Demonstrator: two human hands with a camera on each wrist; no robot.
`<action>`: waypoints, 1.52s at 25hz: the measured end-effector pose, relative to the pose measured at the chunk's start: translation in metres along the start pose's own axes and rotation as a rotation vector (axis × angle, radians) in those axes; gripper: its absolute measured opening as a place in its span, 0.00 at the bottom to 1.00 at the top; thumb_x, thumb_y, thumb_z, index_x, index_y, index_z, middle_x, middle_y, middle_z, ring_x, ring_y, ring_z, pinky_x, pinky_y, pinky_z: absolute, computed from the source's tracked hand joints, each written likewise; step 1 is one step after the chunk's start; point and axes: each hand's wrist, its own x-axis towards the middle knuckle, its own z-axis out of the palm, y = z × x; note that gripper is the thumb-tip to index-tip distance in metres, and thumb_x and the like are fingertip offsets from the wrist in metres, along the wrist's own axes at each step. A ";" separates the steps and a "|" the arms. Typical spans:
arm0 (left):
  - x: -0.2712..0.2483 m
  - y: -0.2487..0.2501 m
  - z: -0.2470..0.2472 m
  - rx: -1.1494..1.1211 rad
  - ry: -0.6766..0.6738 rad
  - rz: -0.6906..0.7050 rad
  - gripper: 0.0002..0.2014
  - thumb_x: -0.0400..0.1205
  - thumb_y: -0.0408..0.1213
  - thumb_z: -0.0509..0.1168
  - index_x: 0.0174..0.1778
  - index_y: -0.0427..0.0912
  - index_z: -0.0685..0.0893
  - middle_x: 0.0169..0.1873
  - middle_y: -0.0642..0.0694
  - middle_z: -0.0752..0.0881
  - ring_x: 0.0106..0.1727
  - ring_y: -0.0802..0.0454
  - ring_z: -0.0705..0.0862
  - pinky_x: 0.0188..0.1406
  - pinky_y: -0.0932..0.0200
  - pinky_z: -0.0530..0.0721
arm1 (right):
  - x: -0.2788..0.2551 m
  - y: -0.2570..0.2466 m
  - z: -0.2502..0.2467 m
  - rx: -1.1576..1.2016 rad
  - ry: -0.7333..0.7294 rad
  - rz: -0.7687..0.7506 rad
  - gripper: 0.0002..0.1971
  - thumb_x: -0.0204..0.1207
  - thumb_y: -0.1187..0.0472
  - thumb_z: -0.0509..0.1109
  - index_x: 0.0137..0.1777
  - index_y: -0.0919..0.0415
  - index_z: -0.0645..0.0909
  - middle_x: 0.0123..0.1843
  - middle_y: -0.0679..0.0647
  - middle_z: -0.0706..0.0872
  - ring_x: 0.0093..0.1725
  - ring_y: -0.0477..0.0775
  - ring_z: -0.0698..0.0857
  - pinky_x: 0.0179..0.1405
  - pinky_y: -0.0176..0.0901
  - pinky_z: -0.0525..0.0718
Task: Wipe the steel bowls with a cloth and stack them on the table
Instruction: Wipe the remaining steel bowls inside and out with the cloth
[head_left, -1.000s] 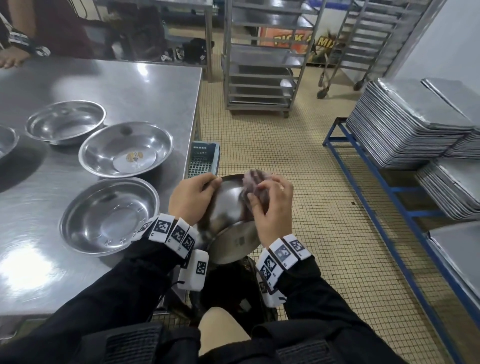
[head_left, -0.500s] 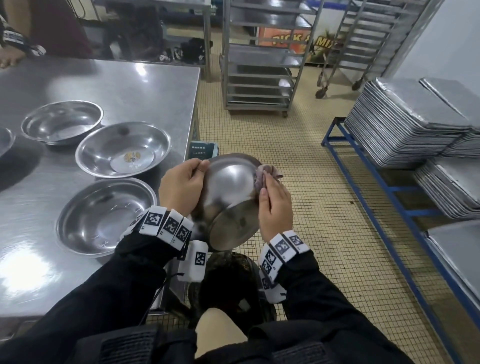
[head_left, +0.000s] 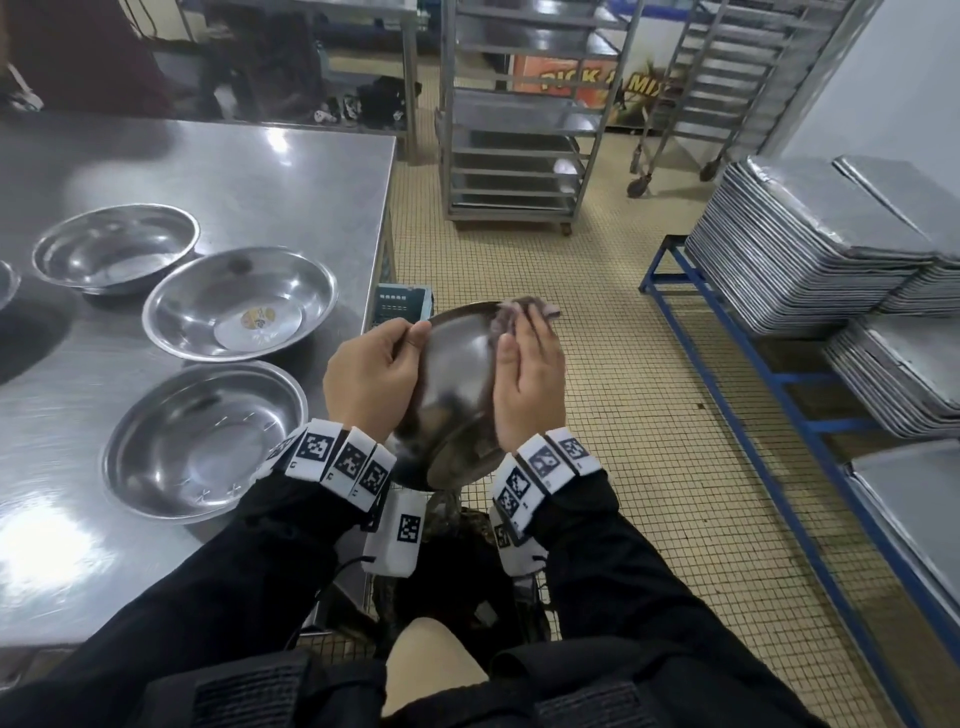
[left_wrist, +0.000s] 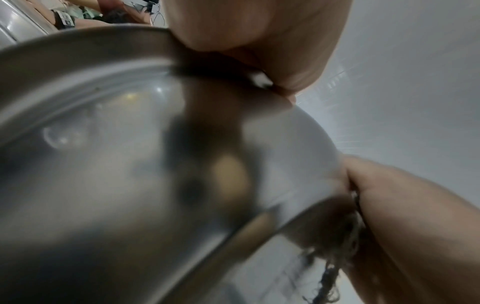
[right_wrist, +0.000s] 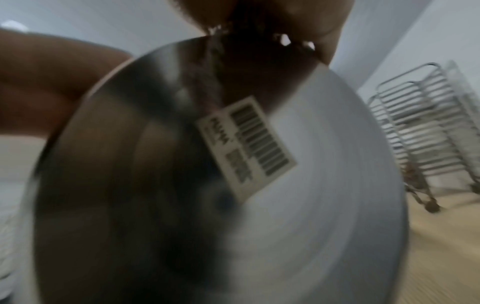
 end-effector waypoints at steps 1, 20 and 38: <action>0.001 -0.005 -0.002 -0.005 -0.001 0.001 0.23 0.85 0.51 0.60 0.29 0.38 0.75 0.19 0.48 0.76 0.25 0.47 0.75 0.27 0.52 0.71 | 0.001 0.005 -0.004 0.100 -0.013 0.118 0.23 0.86 0.50 0.49 0.76 0.57 0.70 0.76 0.51 0.72 0.76 0.50 0.68 0.75 0.42 0.63; -0.015 -0.025 0.015 0.054 -0.334 0.111 0.12 0.86 0.47 0.60 0.55 0.45 0.84 0.43 0.52 0.87 0.44 0.53 0.83 0.45 0.56 0.80 | -0.004 0.025 -0.014 -0.213 -0.196 0.036 0.09 0.83 0.60 0.59 0.57 0.59 0.80 0.55 0.49 0.82 0.51 0.49 0.68 0.48 0.40 0.65; -0.013 -0.009 0.005 -0.010 -0.134 0.041 0.21 0.86 0.50 0.59 0.36 0.37 0.83 0.26 0.44 0.84 0.32 0.45 0.80 0.34 0.46 0.77 | -0.034 0.012 -0.023 -0.093 -0.011 -0.112 0.22 0.86 0.53 0.50 0.73 0.62 0.73 0.71 0.56 0.77 0.70 0.52 0.75 0.72 0.46 0.73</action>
